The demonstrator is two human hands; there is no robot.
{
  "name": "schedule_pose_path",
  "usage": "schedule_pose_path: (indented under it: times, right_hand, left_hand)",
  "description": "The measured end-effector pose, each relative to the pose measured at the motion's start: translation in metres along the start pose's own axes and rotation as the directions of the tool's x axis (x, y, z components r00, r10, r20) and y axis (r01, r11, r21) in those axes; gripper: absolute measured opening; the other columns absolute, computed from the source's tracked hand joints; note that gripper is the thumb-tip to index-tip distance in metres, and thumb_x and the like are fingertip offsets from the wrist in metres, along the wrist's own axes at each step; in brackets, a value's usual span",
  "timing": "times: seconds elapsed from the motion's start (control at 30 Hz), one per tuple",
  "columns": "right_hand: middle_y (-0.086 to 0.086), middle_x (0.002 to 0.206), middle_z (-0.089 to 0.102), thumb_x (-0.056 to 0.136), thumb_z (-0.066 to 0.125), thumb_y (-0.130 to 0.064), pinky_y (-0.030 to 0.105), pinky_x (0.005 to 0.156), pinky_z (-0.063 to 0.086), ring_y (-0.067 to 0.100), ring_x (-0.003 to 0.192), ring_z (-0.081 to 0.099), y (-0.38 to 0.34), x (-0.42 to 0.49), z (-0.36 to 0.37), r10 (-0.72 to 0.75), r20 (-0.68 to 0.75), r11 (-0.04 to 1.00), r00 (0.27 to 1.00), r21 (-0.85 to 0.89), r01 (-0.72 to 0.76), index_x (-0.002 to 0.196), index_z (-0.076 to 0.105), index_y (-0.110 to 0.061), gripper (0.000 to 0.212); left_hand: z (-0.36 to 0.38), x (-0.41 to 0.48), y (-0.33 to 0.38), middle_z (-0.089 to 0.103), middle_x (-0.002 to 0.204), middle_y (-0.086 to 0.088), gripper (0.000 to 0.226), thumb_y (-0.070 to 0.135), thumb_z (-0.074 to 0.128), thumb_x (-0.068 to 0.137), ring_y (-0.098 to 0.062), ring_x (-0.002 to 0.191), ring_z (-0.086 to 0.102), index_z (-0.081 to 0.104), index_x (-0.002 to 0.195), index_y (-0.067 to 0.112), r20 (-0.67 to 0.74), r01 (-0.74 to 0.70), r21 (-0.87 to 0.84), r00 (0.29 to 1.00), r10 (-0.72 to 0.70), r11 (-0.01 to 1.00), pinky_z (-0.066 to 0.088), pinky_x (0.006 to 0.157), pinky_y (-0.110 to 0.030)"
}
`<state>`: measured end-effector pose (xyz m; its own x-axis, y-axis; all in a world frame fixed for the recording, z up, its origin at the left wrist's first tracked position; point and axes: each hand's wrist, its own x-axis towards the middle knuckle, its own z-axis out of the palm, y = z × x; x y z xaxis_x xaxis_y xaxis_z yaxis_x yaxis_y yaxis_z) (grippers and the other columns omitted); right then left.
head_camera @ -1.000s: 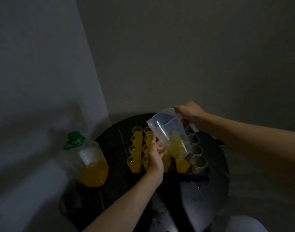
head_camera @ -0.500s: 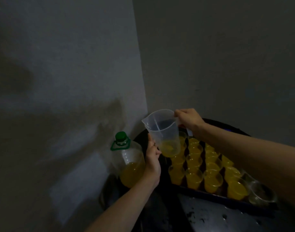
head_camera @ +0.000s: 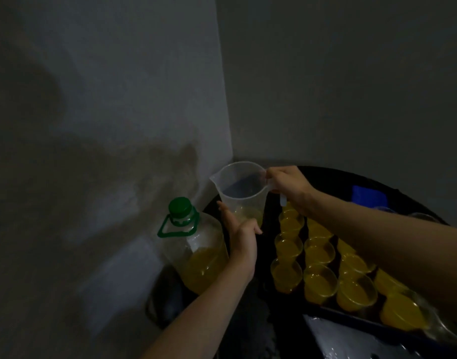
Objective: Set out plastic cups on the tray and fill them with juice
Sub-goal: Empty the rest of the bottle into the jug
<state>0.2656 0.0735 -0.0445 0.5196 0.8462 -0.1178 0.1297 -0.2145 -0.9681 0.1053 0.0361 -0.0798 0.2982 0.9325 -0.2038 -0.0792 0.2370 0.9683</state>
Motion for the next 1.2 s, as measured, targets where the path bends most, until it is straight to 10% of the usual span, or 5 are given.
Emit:
schedule_pose_path:
  times: [0.17, 0.63, 0.8, 1.2]
  right_hand:
    - [0.006, 0.093, 0.075, 0.092, 0.061, -0.018, 0.038, 0.09, 0.058, 0.021, 0.095, 0.071, 0.025, 0.019, 0.016, 0.023, 0.078, 0.999, 0.997, -0.026, -0.021, 0.087, 0.079, -0.01, 0.02]
    - [0.004, 0.106, 0.069, 0.1, 0.055, -0.024, 0.027, 0.08, 0.053, 0.015, 0.099, 0.067, 0.069, 0.018, 0.032, 0.053, 0.207, 0.999, 0.977, -0.018, -0.051, 0.107, 0.071, -0.013, 0.02]
    - [0.002, 0.108, 0.069, 0.098, 0.058, -0.026, 0.038, 0.094, 0.052, 0.016, 0.103, 0.065, 0.072, 0.021, 0.034, 0.04, 0.183, 0.998, 0.982, -0.048, -0.032, 0.105, 0.072, -0.017, 0.018]
    - [0.004, 0.152, 0.045, 0.098, 0.056, -0.029, 0.04, 0.11, 0.036, 0.023, 0.139, 0.042, 0.064, 0.001, 0.021, 0.032, 0.098, 0.981, 0.995, -0.195, -0.012, 0.151, 0.04, -0.02, 0.057]
  left_hand:
    - [0.003, 0.012, -0.015, 0.004, 0.169, -0.001, 0.123, -0.021, 0.05, 0.071, -0.028, 0.152, 0.018, -0.011, 0.16, 0.039, -0.108, 0.091, 0.022, 0.99, -0.088, 0.996, 0.034, 0.116, -0.047]
    - [0.003, 0.023, -0.051, 0.021, 0.127, 0.009, 0.108, -0.018, 0.054, 0.076, -0.012, 0.117, 0.029, 0.004, 0.159, 0.031, -0.157, 0.205, 0.019, 0.967, -0.2, 0.979, 0.03, 0.099, -0.034]
    - [0.002, 0.025, -0.052, 0.016, 0.16, -0.001, 0.118, -0.016, 0.057, 0.076, -0.024, 0.143, 0.027, -0.009, 0.159, 0.035, -0.165, 0.222, 0.031, 0.963, -0.214, 0.975, 0.028, 0.108, -0.037]
    - [0.002, 0.01, -0.064, 0.001, 0.168, 0.004, 0.122, -0.013, 0.057, 0.075, -0.027, 0.153, 0.014, -0.014, 0.157, 0.043, -0.106, 0.264, -0.027, 0.958, -0.265, 0.964, 0.02, 0.123, -0.051]
